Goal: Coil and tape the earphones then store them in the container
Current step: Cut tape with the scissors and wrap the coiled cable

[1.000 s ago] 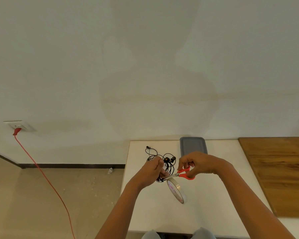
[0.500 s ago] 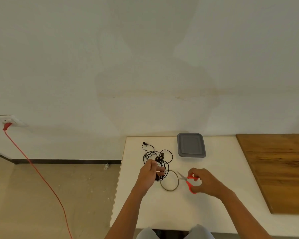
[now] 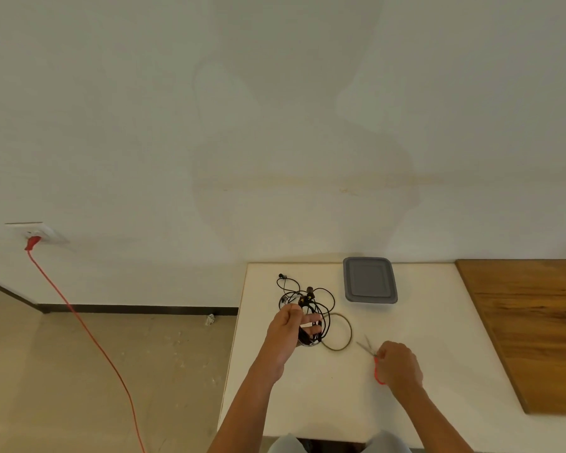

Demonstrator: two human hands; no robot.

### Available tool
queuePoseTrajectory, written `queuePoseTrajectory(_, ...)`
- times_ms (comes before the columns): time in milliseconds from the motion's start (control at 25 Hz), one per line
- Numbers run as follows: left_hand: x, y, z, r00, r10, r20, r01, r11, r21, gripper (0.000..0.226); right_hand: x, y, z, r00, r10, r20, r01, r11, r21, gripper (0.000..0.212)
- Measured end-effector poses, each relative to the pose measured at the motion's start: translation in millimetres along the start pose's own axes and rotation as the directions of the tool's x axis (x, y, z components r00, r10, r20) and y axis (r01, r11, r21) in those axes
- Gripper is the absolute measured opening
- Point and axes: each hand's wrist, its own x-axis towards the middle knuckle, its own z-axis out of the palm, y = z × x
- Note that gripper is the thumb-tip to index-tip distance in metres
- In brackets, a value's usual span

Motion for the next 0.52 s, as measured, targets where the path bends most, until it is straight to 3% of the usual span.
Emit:
queuePoseTrajectory(80, -7, 5, 0, 1.000, 0.022, -0.006, -0.023, 1.000, -0.017, 0.023, -21, -24, -27, 0.991, -0.015, -0.132, 0.056, 0.949, 0.310, 0.021)
queuePoseTrajectory(120, -10, 7, 0, 1.000, 0.029, -0.009, -0.030, 0.999, -0.035, 0.024, -38, -39, -43, 0.984, -0.026, -0.175, 0.112, 0.855, 0.507, 0.023)
queuePoseTrajectory(200, -19, 13, 3, 0.999, 0.047, 0.003, -0.047, 0.993, -0.108, 0.022, -77, -73, -75, 0.986, -0.075, -0.152, 0.168, 0.560, 0.811, 0.022)
queuePoseTrajectory(240, -25, 15, 6, 0.998, 0.060, 0.016, -0.057, 0.987, -0.147, 0.020, -95, -88, -84, 0.986, -0.121, -0.118, 0.161, 0.462, 0.872, 0.019)
queuePoseTrajectory(280, -34, 19, 8, 0.996, 0.083, 0.028, -0.077, 0.983, -0.169, 0.018, -112, -100, -91, 0.980, -0.171, -0.101, 0.167, 0.435, 0.885, 0.015)
queuePoseTrajectory(400, -60, 29, 17, 0.988, 0.149, 0.046, -0.138, 0.974, -0.181, 0.018, -143, -123, -98, 0.970, -0.204, -0.136, 0.219, 0.476, 0.852, 0.009)
queuePoseTrajectory(520, -81, 36, 20, 0.981, 0.187, 0.048, -0.172, 0.958, -0.228, 0.015, -160, -129, -105, 0.966, -0.177, -0.190, 0.252, 0.452, 0.856, 0.025)
